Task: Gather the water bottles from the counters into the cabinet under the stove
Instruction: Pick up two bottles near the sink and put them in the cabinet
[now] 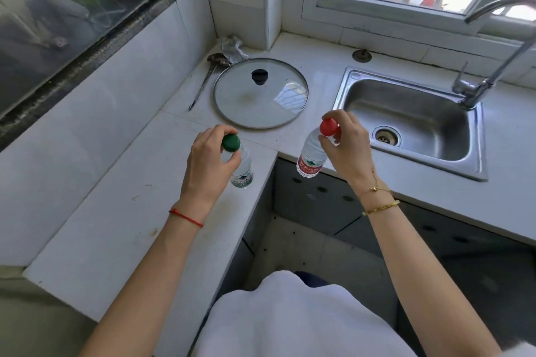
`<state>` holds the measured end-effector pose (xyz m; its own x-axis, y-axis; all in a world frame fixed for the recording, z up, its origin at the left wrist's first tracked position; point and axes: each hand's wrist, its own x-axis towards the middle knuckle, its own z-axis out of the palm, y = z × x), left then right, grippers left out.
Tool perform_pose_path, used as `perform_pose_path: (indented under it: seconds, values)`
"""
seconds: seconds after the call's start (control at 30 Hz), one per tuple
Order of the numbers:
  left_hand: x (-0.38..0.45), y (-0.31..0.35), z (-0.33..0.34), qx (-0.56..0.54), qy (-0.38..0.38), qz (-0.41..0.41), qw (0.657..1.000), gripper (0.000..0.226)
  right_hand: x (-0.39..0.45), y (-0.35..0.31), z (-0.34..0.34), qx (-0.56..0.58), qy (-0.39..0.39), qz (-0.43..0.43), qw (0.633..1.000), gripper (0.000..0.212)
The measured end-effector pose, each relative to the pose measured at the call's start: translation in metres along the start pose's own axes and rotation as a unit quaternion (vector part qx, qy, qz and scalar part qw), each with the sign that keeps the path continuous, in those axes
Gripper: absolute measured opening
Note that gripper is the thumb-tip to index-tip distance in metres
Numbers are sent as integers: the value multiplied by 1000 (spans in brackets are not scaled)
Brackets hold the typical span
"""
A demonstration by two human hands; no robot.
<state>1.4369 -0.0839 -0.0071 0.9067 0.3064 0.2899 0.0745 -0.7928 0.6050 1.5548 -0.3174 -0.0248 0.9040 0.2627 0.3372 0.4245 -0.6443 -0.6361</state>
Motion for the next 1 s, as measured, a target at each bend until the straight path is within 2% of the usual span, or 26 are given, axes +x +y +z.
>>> perform_pose_path:
  seconds: [0.17, 0.47, 0.73, 1.0]
  values:
    - [-37, 2, -12, -30, -35, 57, 997, 31, -75, -22, -17, -27, 35, 28, 999, 30]
    - [-123, 15, -28, -92, -148, 167, 971, 34, -241, -76, -48, -38, 114, 143, 982, 29]
    - [-213, 55, -24, -152, -270, 261, 914, 35, -384, -118, -77, -64, 194, 240, 949, 31]
    - [-288, 110, 6, -163, -373, 354, 842, 30, -505, -125, -102, -101, 266, 352, 892, 29]
